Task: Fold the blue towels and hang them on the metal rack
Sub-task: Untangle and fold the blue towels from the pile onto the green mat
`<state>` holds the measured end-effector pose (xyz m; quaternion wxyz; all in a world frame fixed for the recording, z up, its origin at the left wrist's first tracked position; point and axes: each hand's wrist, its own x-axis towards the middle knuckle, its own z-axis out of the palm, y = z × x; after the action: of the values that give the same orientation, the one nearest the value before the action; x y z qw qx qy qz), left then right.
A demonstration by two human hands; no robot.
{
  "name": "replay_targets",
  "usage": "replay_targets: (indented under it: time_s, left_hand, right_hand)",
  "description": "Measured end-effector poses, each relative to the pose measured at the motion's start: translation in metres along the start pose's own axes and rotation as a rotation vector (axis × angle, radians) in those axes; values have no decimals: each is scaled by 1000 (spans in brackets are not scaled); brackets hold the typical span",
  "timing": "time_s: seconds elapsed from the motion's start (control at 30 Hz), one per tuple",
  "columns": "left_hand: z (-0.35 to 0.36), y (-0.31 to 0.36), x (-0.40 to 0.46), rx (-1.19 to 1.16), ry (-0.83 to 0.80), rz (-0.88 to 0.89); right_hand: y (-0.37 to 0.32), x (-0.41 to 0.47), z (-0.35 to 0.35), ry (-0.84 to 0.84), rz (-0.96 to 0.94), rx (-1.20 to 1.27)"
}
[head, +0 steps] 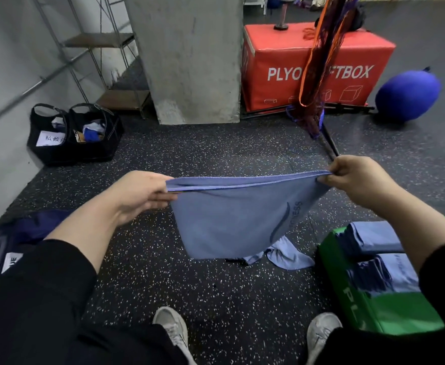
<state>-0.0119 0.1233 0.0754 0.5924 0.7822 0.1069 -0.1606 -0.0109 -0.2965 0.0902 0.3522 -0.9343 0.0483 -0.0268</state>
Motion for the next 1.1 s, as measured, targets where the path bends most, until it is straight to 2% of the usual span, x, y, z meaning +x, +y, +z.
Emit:
replay_targets:
  time_s: [0.1, 0.2, 0.33, 0.4, 0.5, 0.73, 1.03, 1.1]
  left_hand:
    - [1, -4, -1, 343, 21, 150]
    - [8, -2, 1, 564, 245, 250]
    - [11, 8, 1, 355, 270, 317]
    - [8, 8, 3, 343, 291, 298]
    - [7, 3, 8, 429, 337, 287]
    - [3, 8, 11, 367, 318, 333]
    - [38, 34, 6, -42, 168, 515]
    - [50, 43, 5, -80, 169, 556]
  right_hand:
    - [6, -2, -5, -27, -12, 43]
    - [9, -4, -7, -49, -34, 53]
    - [6, -4, -16, 113, -75, 78]
    - [4, -4, -20, 149, -56, 107]
    - [2, -6, -20, 129, -57, 125]
    - [4, -3, -19, 83, -31, 146]
    - [15, 12, -10, 77, 56, -6]
    - [15, 14, -5, -3, 102, -126]
